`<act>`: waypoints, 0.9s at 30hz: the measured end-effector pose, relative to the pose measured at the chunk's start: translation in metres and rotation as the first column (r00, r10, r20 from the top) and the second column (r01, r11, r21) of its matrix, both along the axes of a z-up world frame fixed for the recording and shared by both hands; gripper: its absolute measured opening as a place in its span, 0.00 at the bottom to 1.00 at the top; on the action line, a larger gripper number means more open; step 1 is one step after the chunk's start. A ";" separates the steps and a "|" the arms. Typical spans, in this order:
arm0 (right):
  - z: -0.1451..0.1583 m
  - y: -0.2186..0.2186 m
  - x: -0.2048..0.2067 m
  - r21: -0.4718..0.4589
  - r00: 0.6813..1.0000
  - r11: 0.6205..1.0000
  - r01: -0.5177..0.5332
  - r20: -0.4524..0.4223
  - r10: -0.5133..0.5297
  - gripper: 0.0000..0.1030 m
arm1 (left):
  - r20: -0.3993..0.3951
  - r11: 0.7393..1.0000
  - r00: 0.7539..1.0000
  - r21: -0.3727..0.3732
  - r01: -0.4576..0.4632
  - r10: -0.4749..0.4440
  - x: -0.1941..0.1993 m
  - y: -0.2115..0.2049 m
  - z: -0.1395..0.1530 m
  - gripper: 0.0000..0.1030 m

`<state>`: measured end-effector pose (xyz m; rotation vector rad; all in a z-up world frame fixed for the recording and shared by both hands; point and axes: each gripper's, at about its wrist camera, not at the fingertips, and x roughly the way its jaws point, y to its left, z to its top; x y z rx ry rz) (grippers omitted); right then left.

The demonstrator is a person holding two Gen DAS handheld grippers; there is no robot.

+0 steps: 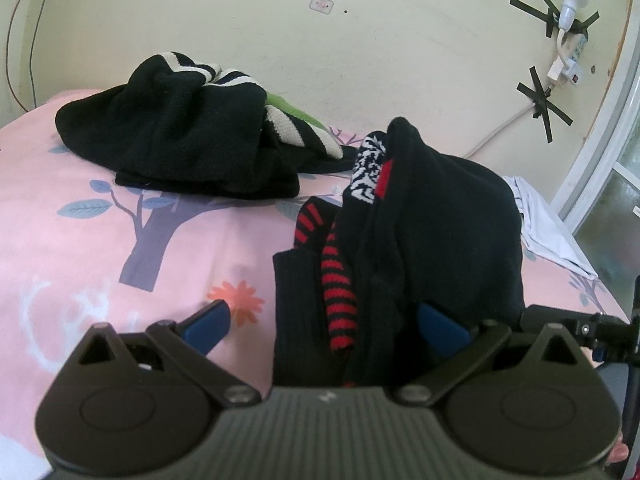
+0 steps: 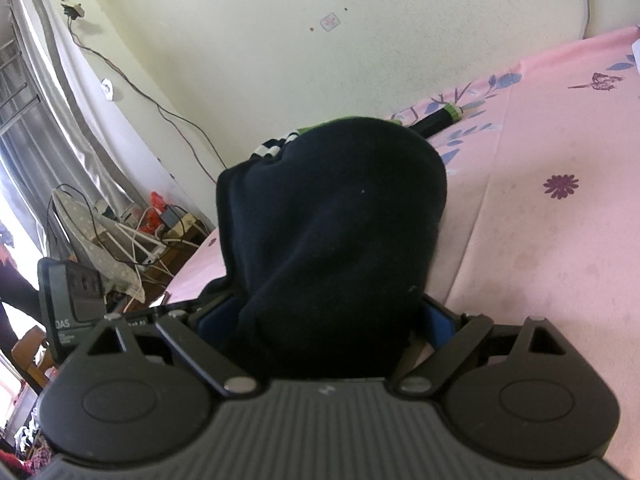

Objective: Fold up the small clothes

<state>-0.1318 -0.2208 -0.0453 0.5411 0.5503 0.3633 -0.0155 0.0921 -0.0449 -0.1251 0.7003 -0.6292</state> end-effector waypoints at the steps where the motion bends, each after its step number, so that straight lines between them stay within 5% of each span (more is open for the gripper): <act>1: 0.000 0.000 0.000 -0.001 1.000 1.000 0.000 0.001 0.000 0.84 | 0.000 1.000 1.000 0.000 0.000 0.000 0.000 0.000 0.000 1.00; 27: -0.002 -0.003 -0.005 0.035 1.000 0.999 0.009 0.028 -0.010 0.84 | -0.004 1.000 1.000 -0.004 0.000 0.000 0.001 0.000 0.001 1.00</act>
